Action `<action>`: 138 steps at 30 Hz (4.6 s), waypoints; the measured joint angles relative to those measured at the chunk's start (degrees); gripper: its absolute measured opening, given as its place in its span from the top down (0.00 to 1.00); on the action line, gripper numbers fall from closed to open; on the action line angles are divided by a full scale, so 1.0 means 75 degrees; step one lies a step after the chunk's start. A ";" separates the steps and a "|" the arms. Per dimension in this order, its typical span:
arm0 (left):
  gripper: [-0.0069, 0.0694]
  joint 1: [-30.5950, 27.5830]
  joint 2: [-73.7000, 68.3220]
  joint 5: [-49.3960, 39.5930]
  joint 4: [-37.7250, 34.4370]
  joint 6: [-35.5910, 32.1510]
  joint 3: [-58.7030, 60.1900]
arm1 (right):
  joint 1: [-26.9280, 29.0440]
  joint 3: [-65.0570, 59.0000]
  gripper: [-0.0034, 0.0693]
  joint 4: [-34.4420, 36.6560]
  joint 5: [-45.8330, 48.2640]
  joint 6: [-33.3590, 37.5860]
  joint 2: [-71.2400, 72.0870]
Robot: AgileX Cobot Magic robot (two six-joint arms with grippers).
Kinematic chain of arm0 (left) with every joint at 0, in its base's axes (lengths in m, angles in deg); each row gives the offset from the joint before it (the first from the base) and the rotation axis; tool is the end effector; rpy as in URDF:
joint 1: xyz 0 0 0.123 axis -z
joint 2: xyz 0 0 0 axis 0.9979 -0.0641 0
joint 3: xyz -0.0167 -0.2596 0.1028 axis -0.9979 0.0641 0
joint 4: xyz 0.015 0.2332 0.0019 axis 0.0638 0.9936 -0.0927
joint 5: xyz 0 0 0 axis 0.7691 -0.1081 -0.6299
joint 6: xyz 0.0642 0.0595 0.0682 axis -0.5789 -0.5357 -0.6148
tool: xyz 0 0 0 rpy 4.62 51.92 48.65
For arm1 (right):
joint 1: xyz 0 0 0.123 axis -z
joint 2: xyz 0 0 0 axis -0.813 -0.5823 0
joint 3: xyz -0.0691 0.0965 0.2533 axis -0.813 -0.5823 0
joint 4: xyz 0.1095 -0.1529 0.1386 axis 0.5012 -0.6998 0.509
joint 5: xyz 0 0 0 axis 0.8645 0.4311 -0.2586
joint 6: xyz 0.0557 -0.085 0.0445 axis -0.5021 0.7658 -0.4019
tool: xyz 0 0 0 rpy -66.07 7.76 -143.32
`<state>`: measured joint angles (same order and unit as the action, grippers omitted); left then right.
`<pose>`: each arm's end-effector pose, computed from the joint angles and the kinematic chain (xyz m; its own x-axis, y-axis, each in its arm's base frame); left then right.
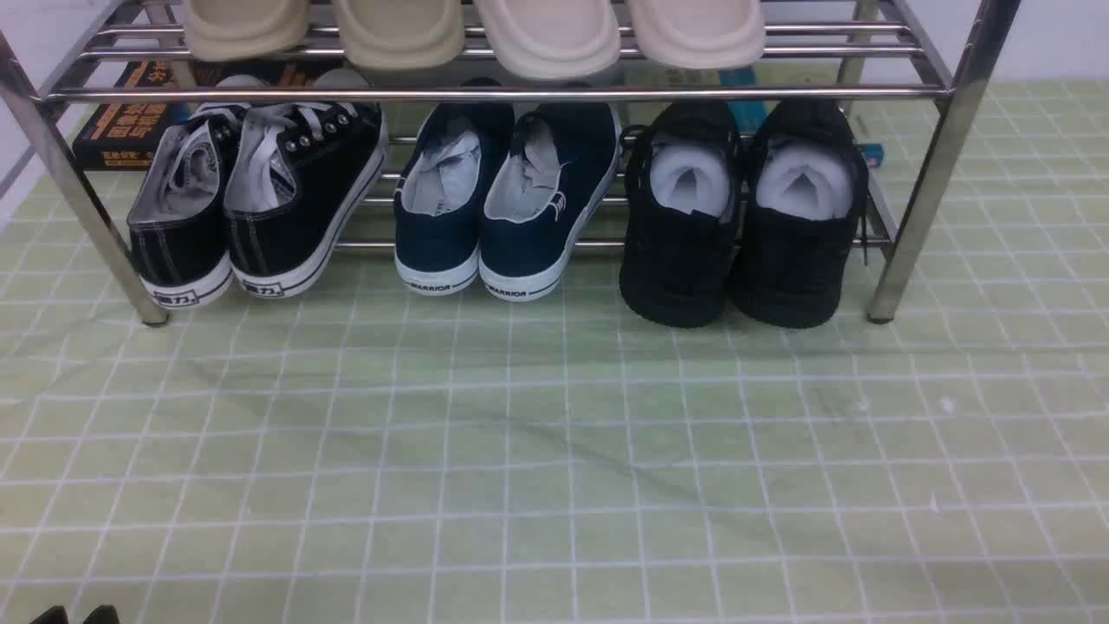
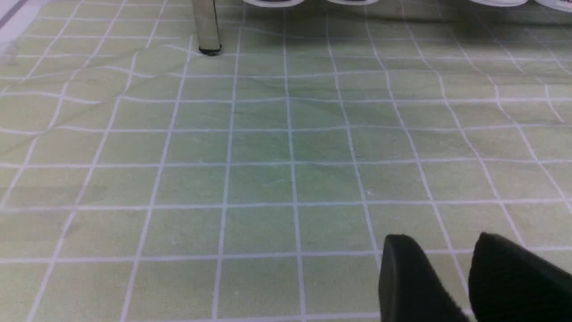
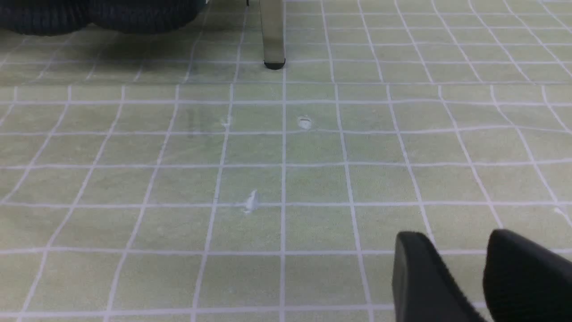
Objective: Take the shoes off the shelf with your hand from the green coffee tablecloth.
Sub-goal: 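Grasp the leftmost shoe on the bottom shelf of the shoe rack with the left gripper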
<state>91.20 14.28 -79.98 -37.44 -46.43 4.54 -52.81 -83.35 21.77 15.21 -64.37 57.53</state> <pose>0.0589 -0.0037 0.1685 -0.2823 0.0017 -0.9593 0.0679 0.9975 -0.0182 0.0580 0.0016 0.1681 -0.3016 0.0644 -0.9513 0.0173 0.9979 0.0621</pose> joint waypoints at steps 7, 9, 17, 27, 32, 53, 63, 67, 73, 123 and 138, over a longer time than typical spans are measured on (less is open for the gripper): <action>0.59 0.0000 0.0000 0.0000 0.0000 0.0000 0.0000 | 0.0000 0.0000 0.63 0.0000 0.0000 0.0000 0.0000; 0.59 0.0000 0.0000 0.0000 0.0000 0.0000 0.0000 | 0.0000 0.0000 0.63 0.0000 0.0000 0.0000 0.0000; 0.59 0.0000 0.0000 0.0000 0.0000 0.0000 0.0000 | 0.0000 0.0000 0.63 0.0000 0.0000 0.0000 0.0000; 0.59 0.0000 0.0000 0.0000 0.0000 0.0000 0.0000 | 0.0000 0.0000 0.63 0.0000 0.0000 0.0000 0.0000; 0.59 0.0000 0.0000 0.0000 -0.0033 0.0010 0.0000 | 0.0000 0.0000 0.63 0.0000 0.0000 0.0000 0.0000; 0.60 0.0000 0.0000 0.0055 -0.4972 0.3784 0.0033 | 0.0000 0.0000 0.63 0.0000 0.0000 0.0000 0.0000; 0.90 0.0000 -0.0919 -0.1587 -0.3642 0.3691 -0.2140 | 0.0000 0.0000 0.63 0.0000 0.0000 0.0000 0.0000; 0.91 0.0000 -0.2581 -0.2762 -0.2654 0.3657 -0.3481 | 0.0000 0.0000 0.63 0.0000 0.0000 0.0000 0.0000; 0.91 0.0000 -0.5424 -0.4082 -0.1597 0.2668 -0.5452 | 0.0000 0.0000 0.63 0.0000 0.0000 0.0000 0.0000; 0.72 -0.1901 -1.2738 -0.2824 -0.1690 -0.0198 -1.1108 | 0.0000 0.0000 0.63 0.0000 0.0000 0.0000 0.0000; 0.49 -0.1901 -1.3651 -0.1701 -0.1721 -0.0395 -1.1108 | 0.0000 0.0000 0.63 0.0000 0.0000 0.0000 0.0000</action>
<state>76.94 -88.10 -92.74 -50.34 -49.39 -78.77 -52.81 -83.35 21.77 15.21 -64.37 57.53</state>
